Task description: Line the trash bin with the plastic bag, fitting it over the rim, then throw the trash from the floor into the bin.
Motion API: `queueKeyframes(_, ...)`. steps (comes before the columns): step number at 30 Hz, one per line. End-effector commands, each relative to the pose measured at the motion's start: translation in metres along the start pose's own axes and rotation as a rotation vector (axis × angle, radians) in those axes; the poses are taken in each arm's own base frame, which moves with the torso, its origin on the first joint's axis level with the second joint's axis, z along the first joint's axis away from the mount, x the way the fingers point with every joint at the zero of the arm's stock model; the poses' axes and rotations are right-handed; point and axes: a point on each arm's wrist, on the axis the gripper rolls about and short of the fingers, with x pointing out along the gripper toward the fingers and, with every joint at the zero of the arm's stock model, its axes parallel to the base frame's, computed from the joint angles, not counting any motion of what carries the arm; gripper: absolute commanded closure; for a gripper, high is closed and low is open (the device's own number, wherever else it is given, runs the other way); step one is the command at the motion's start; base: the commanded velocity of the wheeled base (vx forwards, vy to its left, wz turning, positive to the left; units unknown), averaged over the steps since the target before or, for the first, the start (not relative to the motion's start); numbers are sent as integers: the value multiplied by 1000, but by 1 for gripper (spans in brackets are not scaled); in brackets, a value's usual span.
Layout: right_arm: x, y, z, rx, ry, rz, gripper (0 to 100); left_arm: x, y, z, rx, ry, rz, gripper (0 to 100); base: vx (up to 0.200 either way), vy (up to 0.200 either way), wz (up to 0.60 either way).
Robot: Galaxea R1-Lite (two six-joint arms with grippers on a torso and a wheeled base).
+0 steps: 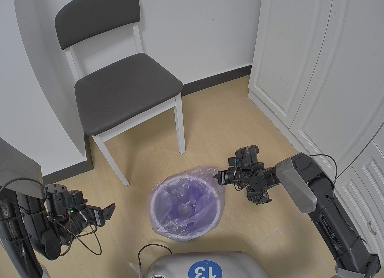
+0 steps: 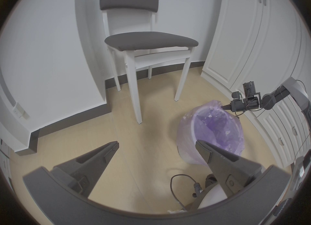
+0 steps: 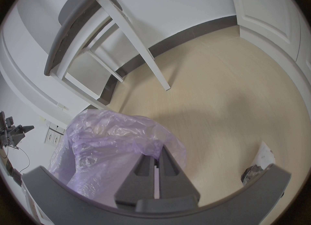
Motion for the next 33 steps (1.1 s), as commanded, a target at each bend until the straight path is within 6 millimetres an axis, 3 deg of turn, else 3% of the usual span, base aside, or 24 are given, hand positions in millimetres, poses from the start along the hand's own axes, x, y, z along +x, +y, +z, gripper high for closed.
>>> queueKeyframes(1,2,3,-3,2,3,11,100,8,-11,3,20,-26,-15,0,0,0,0)
queueKeyframes(4,2,4,-2,-7,2,13,100,10,-16,4,30,-34,-22,0,0,0,0)
queueKeyframes(5,2,4,-1,-9,0,13,0,9,-17,3,32,-34,-26,0,0,0,0)
queueKeyframes(12,0,11,1,-7,1,16,0,9,-27,12,62,-83,-62,0,0,0,0)
queueKeyframes(17,-28,23,20,-11,16,9,0,17,-52,26,188,-165,-137,0,0,0,0)
queueKeyframes(22,-40,15,20,-1,56,-17,0,29,-66,25,281,-146,-170,0,0,0,0)
queueKeyframes(25,-47,6,23,1,67,-37,0,36,-87,27,323,-124,-238,0,0,0,0)
queueKeyframes(29,-47,0,20,14,72,-46,0,33,-106,22,358,-103,-320,0,0,0,0)
queueKeyframes(30,-47,-4,18,21,72,-51,0,28,-120,14,391,-70,-397,0,0,0,0)
queueKeyframes(33,-48,-9,16,29,75,-58,0,24,-135,-2,429,-14,-459,0,0,0,0)
